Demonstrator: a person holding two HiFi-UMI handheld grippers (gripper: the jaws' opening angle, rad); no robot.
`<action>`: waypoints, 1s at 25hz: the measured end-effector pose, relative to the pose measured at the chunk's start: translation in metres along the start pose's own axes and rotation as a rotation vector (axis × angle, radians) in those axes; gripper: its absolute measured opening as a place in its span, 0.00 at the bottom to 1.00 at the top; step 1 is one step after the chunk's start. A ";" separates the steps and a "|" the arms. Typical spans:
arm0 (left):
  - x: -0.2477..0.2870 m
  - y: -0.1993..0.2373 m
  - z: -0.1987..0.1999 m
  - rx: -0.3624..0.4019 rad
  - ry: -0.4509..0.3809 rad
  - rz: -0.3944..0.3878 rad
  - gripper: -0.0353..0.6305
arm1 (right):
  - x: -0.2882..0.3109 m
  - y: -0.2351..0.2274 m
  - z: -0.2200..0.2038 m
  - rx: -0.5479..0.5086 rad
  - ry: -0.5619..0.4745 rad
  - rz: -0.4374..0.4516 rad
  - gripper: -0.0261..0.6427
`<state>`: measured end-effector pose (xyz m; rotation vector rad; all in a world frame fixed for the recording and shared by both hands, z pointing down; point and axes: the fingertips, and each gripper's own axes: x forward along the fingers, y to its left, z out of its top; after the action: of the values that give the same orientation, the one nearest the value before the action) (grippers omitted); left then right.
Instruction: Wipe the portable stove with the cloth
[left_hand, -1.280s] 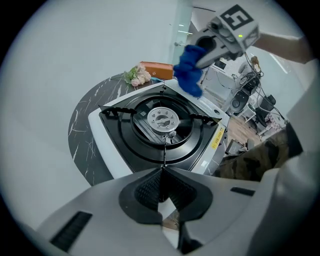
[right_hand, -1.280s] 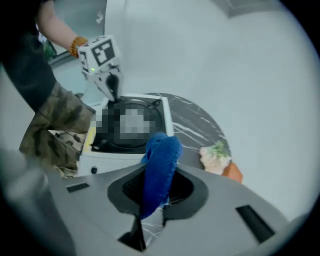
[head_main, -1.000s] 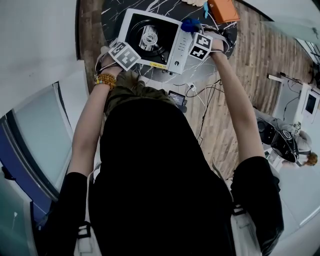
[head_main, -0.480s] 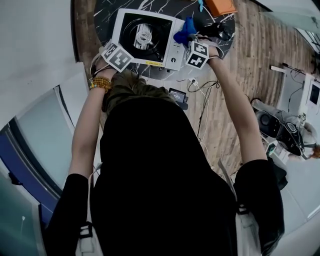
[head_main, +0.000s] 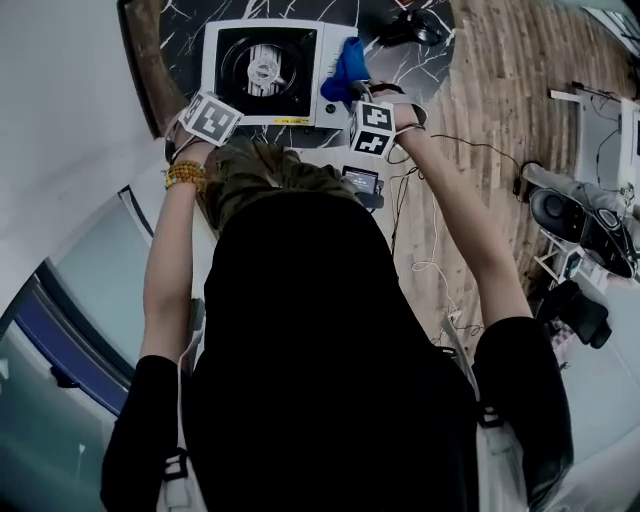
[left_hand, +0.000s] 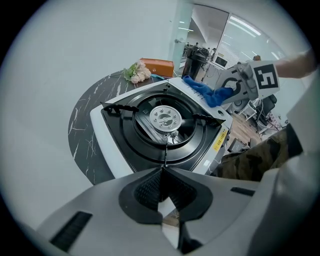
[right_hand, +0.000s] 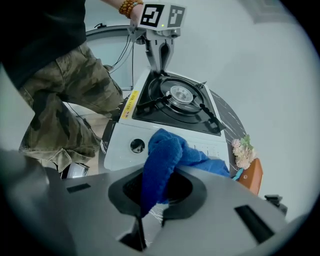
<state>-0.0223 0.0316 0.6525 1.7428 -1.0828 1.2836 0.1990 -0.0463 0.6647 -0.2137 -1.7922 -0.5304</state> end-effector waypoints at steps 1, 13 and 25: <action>0.001 0.001 -0.001 0.002 0.002 0.001 0.07 | 0.000 0.006 0.001 0.006 -0.004 0.001 0.09; 0.006 -0.005 0.002 0.003 0.030 -0.024 0.07 | -0.043 0.093 0.021 -0.204 -0.103 0.396 0.10; 0.006 -0.005 0.004 -0.019 0.001 -0.037 0.07 | -0.015 -0.099 0.060 -0.162 -0.137 -0.143 0.36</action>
<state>-0.0154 0.0289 0.6570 1.7401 -1.0548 1.2469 0.1107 -0.1039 0.6143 -0.2397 -1.9081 -0.7801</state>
